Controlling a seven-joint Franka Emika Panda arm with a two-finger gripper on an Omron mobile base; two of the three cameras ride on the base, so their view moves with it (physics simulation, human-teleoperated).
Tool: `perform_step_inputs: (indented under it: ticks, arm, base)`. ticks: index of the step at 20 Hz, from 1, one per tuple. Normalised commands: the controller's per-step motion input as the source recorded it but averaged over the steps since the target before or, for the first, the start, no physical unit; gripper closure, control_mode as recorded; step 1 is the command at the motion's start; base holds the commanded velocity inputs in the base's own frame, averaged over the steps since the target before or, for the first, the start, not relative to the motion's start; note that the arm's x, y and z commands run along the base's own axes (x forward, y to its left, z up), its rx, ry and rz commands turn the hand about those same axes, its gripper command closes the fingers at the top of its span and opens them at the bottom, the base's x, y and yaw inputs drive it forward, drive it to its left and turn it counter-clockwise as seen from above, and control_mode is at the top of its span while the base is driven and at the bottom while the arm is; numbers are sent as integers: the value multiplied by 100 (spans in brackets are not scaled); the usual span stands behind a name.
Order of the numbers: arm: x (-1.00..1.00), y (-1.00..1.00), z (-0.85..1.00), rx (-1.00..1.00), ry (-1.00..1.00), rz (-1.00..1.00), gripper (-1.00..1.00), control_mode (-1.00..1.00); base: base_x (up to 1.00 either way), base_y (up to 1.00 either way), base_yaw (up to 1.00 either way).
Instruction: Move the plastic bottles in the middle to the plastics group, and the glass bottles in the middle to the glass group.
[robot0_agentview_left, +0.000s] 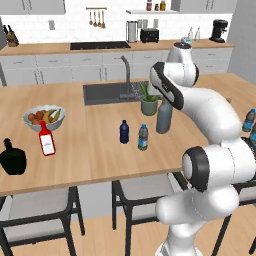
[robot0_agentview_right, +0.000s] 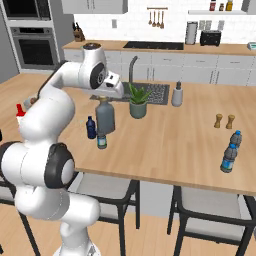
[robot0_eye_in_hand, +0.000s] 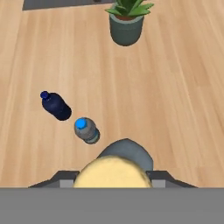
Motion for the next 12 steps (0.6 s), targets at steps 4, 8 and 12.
perform_step_inputs:
  ticks: [4,8,12]
  arm:
    - [-19,100,40,-4,0,1,100,-100]
    - [-1,100,12,0,0,0,100,-100]
    - [0,96,0,0,0,7,100,-100]
  base:
    - [0,0,0]
    - [0,0,0]
    - [0,0,0]
